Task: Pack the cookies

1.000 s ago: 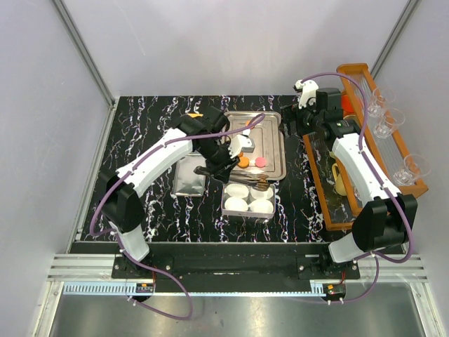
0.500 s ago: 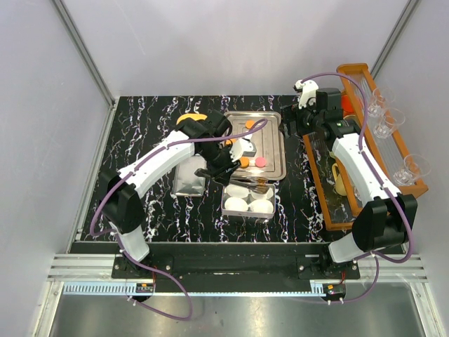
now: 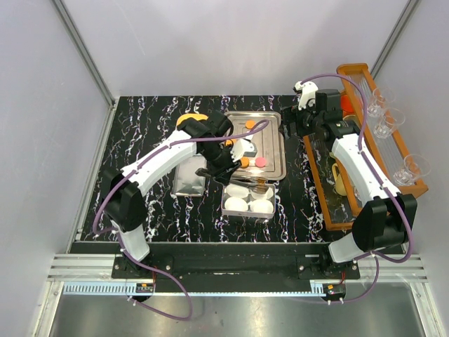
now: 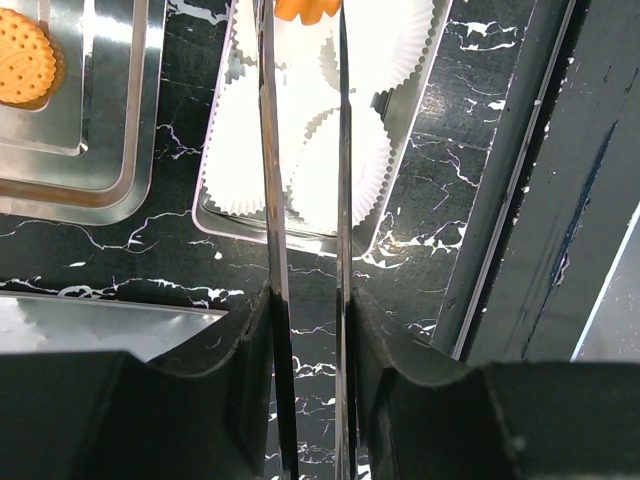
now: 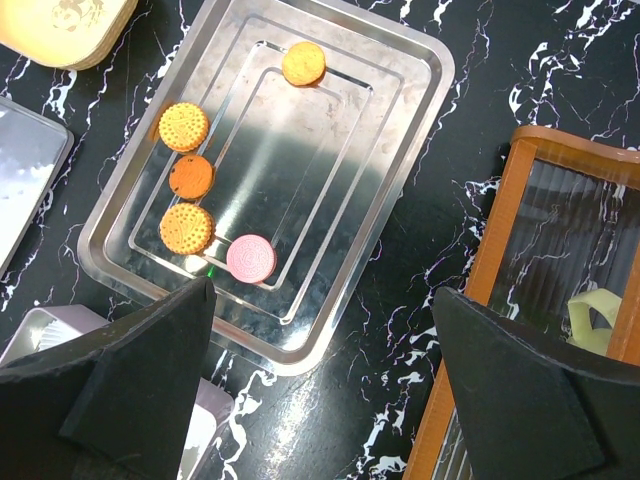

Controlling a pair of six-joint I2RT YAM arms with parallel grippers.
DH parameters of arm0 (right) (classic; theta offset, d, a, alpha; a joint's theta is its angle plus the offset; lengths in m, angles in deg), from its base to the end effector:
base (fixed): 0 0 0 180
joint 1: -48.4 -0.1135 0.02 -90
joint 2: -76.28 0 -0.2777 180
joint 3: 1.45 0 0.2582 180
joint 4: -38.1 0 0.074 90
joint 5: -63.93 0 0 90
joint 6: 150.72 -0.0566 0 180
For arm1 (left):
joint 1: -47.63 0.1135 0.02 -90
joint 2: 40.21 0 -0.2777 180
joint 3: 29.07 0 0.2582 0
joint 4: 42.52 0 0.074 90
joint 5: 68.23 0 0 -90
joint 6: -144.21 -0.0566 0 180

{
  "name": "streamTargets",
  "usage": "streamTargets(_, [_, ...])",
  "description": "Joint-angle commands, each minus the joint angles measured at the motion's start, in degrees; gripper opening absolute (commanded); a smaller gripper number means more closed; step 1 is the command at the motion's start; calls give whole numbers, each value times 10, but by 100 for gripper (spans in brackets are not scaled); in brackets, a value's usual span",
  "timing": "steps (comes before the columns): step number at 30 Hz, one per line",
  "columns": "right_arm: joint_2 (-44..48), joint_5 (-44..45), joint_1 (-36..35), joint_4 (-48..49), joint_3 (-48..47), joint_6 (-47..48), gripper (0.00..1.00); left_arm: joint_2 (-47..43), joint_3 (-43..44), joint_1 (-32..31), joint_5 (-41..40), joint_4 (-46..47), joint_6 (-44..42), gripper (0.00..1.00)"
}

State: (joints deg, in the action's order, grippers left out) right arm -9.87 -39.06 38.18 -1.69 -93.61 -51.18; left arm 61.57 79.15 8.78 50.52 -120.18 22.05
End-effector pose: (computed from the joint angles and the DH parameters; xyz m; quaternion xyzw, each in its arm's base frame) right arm 0.3574 0.0774 0.3458 -0.2029 0.8542 0.1026 0.4675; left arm 0.2735 -0.2552 0.2973 0.5880 0.7545 -0.2537 0.1435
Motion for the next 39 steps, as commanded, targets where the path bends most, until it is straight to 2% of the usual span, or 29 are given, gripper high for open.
streamTargets(1, [19,4,2,15,-2,-3,100,4,20,-6,6,17,-15,5])
streamTargets(11, [18,3,3,17,2,-5,100,12,15,-7,2,19,-19,10])
streamTargets(22, [23,4,5,17,6,-5,100,17,14,-9,-1,31,-17,24])
streamTargets(39, [28,3,6,19,14,-6,100,13,1,-11,-5,33,-16,31])
